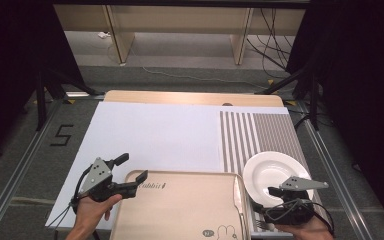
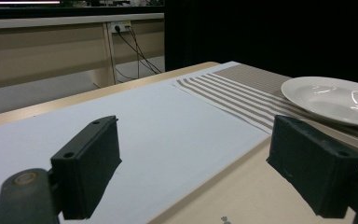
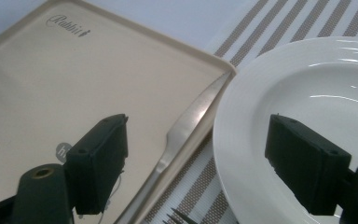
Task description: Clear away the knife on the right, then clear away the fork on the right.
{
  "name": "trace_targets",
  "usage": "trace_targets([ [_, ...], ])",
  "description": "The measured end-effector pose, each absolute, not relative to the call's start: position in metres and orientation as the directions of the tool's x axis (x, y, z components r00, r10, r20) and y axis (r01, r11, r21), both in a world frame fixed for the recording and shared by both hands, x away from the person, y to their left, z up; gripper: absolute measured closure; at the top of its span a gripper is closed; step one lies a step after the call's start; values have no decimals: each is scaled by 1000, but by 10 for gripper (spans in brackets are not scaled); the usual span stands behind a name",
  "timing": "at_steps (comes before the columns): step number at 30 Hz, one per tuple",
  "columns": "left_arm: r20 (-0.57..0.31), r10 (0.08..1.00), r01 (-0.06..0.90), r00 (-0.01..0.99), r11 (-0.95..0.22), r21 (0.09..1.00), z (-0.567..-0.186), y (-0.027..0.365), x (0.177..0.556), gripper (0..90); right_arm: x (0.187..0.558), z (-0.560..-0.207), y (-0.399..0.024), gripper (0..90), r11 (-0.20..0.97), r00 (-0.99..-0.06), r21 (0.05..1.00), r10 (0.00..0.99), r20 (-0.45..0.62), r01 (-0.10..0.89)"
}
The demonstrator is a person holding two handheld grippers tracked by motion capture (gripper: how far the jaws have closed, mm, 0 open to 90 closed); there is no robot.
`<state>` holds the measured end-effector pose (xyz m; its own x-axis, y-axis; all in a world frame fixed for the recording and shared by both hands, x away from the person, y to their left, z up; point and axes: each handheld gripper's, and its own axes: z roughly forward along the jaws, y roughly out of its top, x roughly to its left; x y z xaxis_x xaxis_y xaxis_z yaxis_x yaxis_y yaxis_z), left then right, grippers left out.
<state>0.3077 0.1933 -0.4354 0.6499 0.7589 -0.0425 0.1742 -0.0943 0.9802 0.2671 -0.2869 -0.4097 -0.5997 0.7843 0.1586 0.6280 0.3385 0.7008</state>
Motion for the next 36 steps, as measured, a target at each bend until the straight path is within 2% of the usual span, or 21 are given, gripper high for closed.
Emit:
trace_targets([
  [6, -42, 759, 176, 650, -96, 980, -435, 192, 308, 158, 266, -412, -298, 222, 326, -591, 714, 792, 151, 620],
  [8, -45, 760, 178, 648, -94, 979, -436, 192, 309, 158, 264, -412, -302, 222, 305, -560, 705, 813, 157, 640],
  [15, -47, 760, 181, 648, -94, 979, -436, 192, 310, 158, 261, -413, -311, 219, 303, -540, 682, 827, 159, 666],
  [17, -47, 758, 175, 650, -89, 980, -436, 191, 310, 158, 261, -414, -313, 218, 302, -550, 704, 822, 150, 643],
  [22, -47, 760, 180, 648, -93, 979, -436, 192, 309, 158, 257, -414, -317, 218, 280, -512, 673, 842, 170, 685],
  [24, -47, 761, 180, 647, -92, 979, -436, 192, 309, 158, 259, -416, -321, 219, 310, -544, 700, 829, 132, 643],
  [34, -41, 759, 175, 650, -97, 980, -436, 192, 309, 158, 252, -417, -333, 222, 305, -490, 656, 865, 113, 691],
  [36, -37, 759, 172, 650, -99, 980, -436, 192, 308, 158, 253, -418, -336, 224, 331, -508, 667, 857, 83, 667],
])
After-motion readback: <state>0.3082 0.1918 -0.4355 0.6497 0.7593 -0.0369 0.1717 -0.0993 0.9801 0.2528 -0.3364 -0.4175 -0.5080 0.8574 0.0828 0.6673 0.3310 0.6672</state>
